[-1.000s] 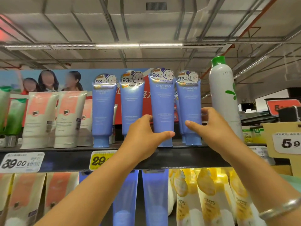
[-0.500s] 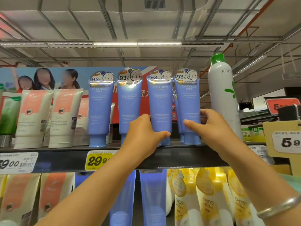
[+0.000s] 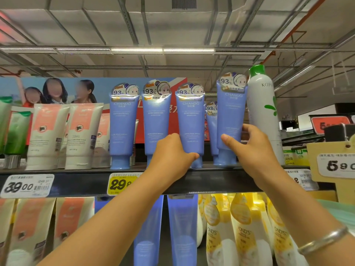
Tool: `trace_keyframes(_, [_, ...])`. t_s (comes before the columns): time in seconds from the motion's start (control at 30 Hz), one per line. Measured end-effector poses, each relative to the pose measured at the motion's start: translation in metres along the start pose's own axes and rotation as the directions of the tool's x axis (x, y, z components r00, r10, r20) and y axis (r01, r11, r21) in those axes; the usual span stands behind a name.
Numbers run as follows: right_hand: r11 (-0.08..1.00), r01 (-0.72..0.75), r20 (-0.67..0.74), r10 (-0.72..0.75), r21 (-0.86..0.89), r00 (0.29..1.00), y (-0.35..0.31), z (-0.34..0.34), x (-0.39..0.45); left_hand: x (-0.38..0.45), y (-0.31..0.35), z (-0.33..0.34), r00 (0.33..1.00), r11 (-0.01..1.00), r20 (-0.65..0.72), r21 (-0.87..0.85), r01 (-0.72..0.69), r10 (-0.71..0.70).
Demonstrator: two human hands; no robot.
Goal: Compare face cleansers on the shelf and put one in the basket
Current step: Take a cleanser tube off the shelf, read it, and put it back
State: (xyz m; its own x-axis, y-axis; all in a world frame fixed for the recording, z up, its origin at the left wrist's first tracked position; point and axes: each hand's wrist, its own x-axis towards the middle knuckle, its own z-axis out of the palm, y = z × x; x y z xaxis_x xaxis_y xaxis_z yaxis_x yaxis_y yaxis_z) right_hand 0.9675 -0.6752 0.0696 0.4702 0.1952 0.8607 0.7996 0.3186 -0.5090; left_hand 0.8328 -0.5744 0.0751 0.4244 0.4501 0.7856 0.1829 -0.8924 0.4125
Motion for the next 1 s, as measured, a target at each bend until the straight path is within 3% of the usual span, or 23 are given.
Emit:
trace_keyframes(0.13, [0.996,0.049,-0.060,-0.044,0.080,0.997,-0.016,-0.004,-0.010,-0.015,0.005,-0.013,0.997,0.999,-0.072,-0.020,-0.043,0.042])
trace_keyframes(0.23, [0.990,0.059,-0.047,-0.053,0.125,0.997,-0.030,-0.007,-0.026,-0.038,0.008,-0.020,0.995,0.973,-0.078,-0.220,-0.075,0.059])
trace_keyframes(0.4, [0.964,-0.004,0.002,0.003,0.265,1.000,-0.042,-0.004,-0.072,-0.088,-0.004,-0.015,1.000,0.859,0.020,-0.512,-0.009,0.023])
trace_keyframes(0.53, [0.944,-0.081,0.056,0.067,0.319,0.996,-0.044,0.002,-0.116,-0.130,-0.019,-0.006,0.992,0.765,0.123,-0.635,0.107,-0.037])
trace_keyframes(0.73, [0.849,-0.269,0.161,0.218,0.455,0.962,-0.040,0.019,-0.188,-0.192,-0.039,0.005,0.934,0.454,0.324,-0.816,0.358,-0.153])
trace_keyframes(0.9, [0.759,-0.427,0.208,0.374,0.492,0.904,-0.041,0.038,-0.238,-0.236,-0.060,0.003,0.861,0.218,0.463,-0.836,0.503,-0.211])
trace_keyframes(1.0, [0.741,-0.474,0.185,0.443,0.477,0.877,-0.045,0.051,-0.265,-0.259,-0.075,-0.001,0.808,0.025,0.539,-0.828,0.560,-0.237])
